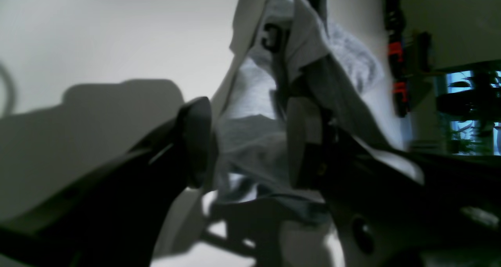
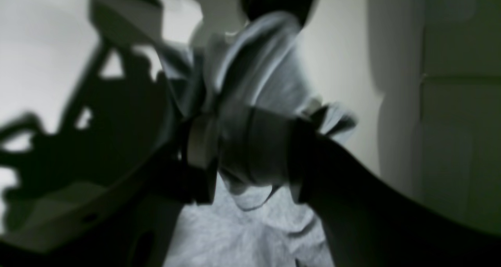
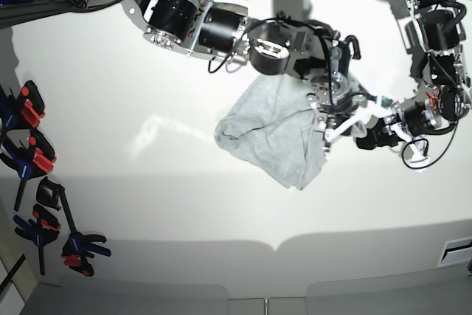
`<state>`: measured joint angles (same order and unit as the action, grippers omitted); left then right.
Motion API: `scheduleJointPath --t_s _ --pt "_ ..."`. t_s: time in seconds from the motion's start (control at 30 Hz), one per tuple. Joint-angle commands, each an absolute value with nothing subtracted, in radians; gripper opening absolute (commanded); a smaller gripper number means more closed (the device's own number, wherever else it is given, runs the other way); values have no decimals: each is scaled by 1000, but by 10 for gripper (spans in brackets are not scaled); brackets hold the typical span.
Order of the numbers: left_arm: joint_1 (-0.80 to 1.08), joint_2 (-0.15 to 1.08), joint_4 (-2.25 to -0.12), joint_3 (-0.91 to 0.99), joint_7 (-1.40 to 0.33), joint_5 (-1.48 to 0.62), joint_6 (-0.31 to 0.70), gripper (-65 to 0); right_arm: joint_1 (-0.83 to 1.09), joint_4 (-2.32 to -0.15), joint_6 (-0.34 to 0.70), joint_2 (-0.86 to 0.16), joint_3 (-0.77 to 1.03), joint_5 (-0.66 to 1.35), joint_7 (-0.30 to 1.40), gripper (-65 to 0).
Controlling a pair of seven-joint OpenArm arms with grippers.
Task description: Fold the T-shirt properly
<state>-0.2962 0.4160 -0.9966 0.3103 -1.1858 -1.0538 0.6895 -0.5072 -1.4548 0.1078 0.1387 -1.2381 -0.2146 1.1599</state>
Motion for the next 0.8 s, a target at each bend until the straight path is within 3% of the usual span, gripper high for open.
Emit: scheduleJointPath --t_s 0.0,0.3,0.5,0.77 --pt "-321 437 -1011 315 -1155 -1057 698 -359 -531 -1497 105 157 -1232 -224 1145 -394" --pt "-321 435 -1011 315 -1128 -993 698 -359 -530 -1571 33 157 -1211 -395 1111 -394" --pt "-321 435 -1011 315 -1128 -992 698 -359 -535 -1559 7 157 -896 -346 957 -394" --pt "-321 435 -1011 315 -1127 -998 698 -359 -669 -1258 243 157 -375 -9 915 -394"
